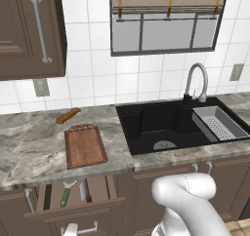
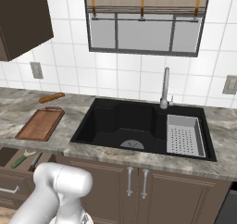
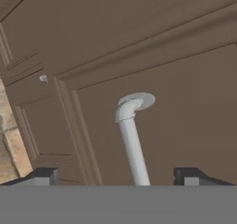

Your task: Open the drawer on the left and place the cutting tools on the cutting board.

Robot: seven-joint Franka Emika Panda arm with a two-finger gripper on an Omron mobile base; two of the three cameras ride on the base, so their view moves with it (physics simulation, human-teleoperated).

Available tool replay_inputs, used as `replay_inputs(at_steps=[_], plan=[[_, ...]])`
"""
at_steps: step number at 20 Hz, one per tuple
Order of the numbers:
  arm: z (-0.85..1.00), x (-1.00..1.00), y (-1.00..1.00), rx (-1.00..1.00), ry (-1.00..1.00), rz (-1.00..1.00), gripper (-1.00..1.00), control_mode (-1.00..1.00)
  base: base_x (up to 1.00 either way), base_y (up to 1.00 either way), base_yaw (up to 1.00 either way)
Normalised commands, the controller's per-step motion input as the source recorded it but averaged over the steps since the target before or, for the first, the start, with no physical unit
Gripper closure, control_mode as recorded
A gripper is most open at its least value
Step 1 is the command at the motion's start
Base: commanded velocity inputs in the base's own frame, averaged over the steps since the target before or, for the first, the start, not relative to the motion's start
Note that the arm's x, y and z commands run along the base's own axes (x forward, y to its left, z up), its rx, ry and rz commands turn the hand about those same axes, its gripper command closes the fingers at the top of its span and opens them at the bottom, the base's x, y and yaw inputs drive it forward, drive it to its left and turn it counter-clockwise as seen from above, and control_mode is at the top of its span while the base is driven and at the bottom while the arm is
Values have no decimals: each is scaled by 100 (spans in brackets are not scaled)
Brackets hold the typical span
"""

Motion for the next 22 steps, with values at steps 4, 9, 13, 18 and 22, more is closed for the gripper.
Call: replay_inputs(at_steps=[4,9,13,18,22], plan=[[1,-33,0,0,0,0,-100,-100,0,0,0],[25,-34,0,0,1,0,-100,-100,0,0,0],[47,-18,-2,0,8,0,-100,-100,0,0,0],[58,-2,-3,0,14,0,-100,-100,0,0,0],[65,-7,-9,0,18,0,-100,-100,0,0,0]])
